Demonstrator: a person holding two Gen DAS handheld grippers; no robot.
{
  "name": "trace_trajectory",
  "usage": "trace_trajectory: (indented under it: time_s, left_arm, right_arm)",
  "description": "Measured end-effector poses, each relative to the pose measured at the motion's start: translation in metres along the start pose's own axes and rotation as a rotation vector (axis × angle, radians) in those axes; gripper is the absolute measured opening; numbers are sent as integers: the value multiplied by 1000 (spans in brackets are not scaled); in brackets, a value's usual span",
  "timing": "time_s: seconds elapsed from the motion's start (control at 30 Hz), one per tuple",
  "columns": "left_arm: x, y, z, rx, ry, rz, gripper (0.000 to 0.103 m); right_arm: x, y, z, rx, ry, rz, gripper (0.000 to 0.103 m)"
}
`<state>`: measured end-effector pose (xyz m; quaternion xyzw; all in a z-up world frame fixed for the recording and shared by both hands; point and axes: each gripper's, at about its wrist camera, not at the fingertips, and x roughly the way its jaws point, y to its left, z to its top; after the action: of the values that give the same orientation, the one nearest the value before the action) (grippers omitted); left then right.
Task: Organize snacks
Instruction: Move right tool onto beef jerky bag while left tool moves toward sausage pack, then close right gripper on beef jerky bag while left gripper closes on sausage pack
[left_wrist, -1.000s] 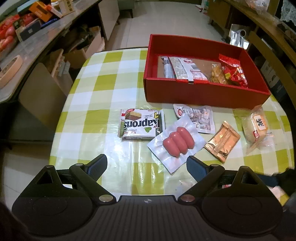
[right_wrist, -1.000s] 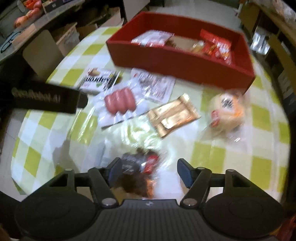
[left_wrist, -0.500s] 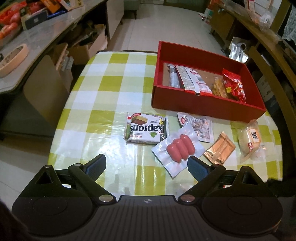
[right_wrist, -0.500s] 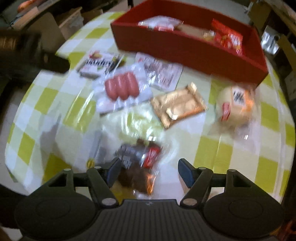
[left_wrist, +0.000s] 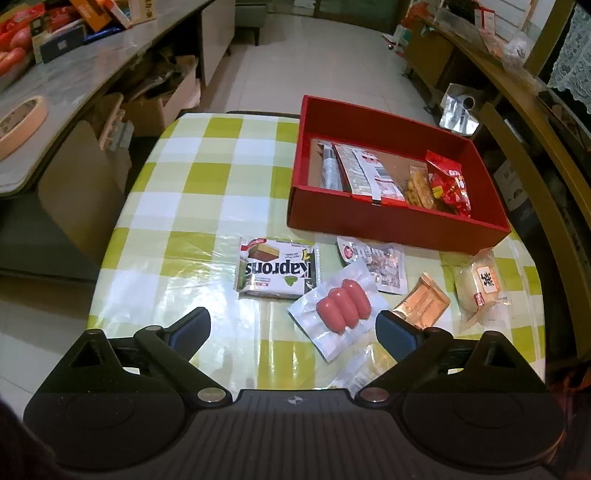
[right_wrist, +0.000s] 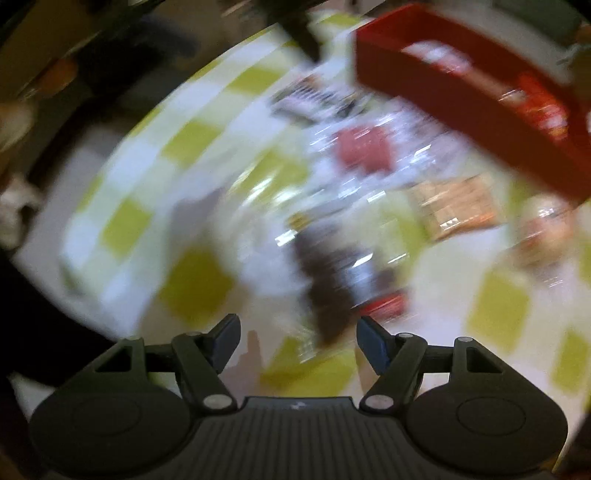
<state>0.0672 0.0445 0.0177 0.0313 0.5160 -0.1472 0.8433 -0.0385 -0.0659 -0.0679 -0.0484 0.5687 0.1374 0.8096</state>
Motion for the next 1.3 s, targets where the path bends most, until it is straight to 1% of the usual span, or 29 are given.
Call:
trace_trajectory:
  time_s: [0.1,0.23,0.33,0.37,0.4,0.43,0.47,0.53,0.6,0.7,0.83,0.93,0.97,1.0,1.07,1.17,1.23,1.3]
  left_arm:
    - [2,1,1,-7,5,-3,99]
    - [4,0,1,-7,15,-7,99]
    - [5,-3,1,4,15,-2,99]
    - [6,-3,1,5,16,0,99]
    - [7,-3,1,5,19,2,99]
    - [8,-2,1,4,23,5,99]
    - [10,-1,2,0,27,7,99]
    - [12,1,2,-9,36,4,99]
    - [13,4,2,-15,44,-2,99]
    - [15,6,2,-25,55,-17,99]
    - [20,5,5,-34,73,-32,99]
    - [23,3,4,-28,81,-28,99]
    - [24,2,4,-25,84,-27,99]
    - [25,2,4,-23,87,-27,99]
    - [26,3,5,-25,90,-26,99]
    - [26,4,6,-32,90,-29,100]
    - [29,3,7,-29,90,-23,101]
    - [33,-1,9,-15,89,-28,101]
  right_arm:
    - [5,-2,10,-63,2,-61,75]
    - [27,4,22,-188,44,-57,75]
    - [37,10,27,-265,53,-43,84]
    - [43,10,28,-279,69,-42,87]
    - [49,10,27,-283,92,-48,91]
    - [53,9,26,-280,92,-43,95]
    - [54,5,25,-271,98,-26,103]
    - [60,-5,24,-273,127,-19,103]
    - [58,-11,27,-283,140,15,103]
    - [59,-16,33,-286,171,41,103]
    - [65,-5,36,-298,181,-24,103]
    - [62,-4,29,-277,167,-25,103]
    - [59,-5,27,-271,155,-25,97]
    - [55,-8,27,-262,145,-24,95]
    - [52,-21,26,-196,147,0,93]
    - [43,-34,16,-124,130,8,92]
    - [32,-45,12,-60,99,36,92]
    - [18,-56,10,2,52,34,92]
